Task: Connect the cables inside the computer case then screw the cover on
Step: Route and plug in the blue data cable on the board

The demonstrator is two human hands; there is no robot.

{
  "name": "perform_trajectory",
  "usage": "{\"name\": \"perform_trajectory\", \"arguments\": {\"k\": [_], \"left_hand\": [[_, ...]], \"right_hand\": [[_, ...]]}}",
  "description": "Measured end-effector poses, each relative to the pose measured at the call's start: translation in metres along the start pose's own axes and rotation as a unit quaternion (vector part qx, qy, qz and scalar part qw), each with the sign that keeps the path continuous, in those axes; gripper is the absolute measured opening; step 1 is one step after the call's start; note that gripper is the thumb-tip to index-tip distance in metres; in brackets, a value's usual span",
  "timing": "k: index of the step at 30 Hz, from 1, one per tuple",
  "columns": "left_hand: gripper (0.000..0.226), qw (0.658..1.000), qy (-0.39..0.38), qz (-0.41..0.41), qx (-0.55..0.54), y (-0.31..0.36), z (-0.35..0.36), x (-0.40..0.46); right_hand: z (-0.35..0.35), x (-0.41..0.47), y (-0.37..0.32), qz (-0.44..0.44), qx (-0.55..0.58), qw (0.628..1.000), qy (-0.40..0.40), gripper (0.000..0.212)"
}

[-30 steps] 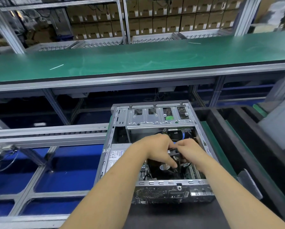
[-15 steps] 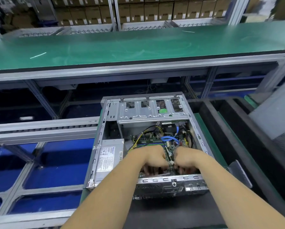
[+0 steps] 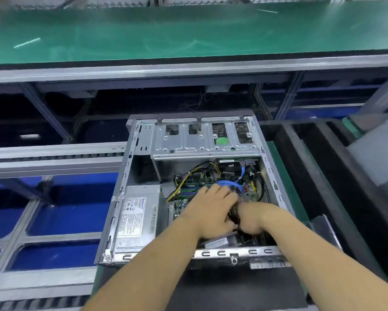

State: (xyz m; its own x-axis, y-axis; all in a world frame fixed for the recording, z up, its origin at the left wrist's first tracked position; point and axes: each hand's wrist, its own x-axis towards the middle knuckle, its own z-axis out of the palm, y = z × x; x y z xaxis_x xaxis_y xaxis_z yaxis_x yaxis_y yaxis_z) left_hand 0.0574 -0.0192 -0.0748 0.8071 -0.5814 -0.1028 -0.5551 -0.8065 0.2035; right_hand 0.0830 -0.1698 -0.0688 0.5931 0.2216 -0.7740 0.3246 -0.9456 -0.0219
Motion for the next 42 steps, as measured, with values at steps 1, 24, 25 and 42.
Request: {"name": "perform_trajectory", "arguments": {"k": [1, 24, 25, 42], "left_hand": [[0.055, 1.0, -0.014, -0.011, -0.006, -0.001, 0.003, 0.001], [0.031, 0.832, -0.182, -0.099, -0.515, -0.002, -0.015, -0.021], [0.027, 0.84, -0.187, -0.113, -0.497, -0.002, -0.014, -0.021], [0.027, 0.847, -0.245, -0.057, -0.469, -0.001, -0.015, -0.022]], "right_hand": [[0.001, 0.0, 0.0, -0.001, -0.024, 1.0, -0.01, 0.024], [0.012, 0.001, -0.001, -0.016, 0.016, 0.999, -0.03, 0.018], [0.012, 0.001, -0.001, -0.017, 0.018, 0.999, -0.028, 0.017], [0.011, 0.002, 0.0, -0.009, 0.064, 0.998, -0.002, 0.017]]}}
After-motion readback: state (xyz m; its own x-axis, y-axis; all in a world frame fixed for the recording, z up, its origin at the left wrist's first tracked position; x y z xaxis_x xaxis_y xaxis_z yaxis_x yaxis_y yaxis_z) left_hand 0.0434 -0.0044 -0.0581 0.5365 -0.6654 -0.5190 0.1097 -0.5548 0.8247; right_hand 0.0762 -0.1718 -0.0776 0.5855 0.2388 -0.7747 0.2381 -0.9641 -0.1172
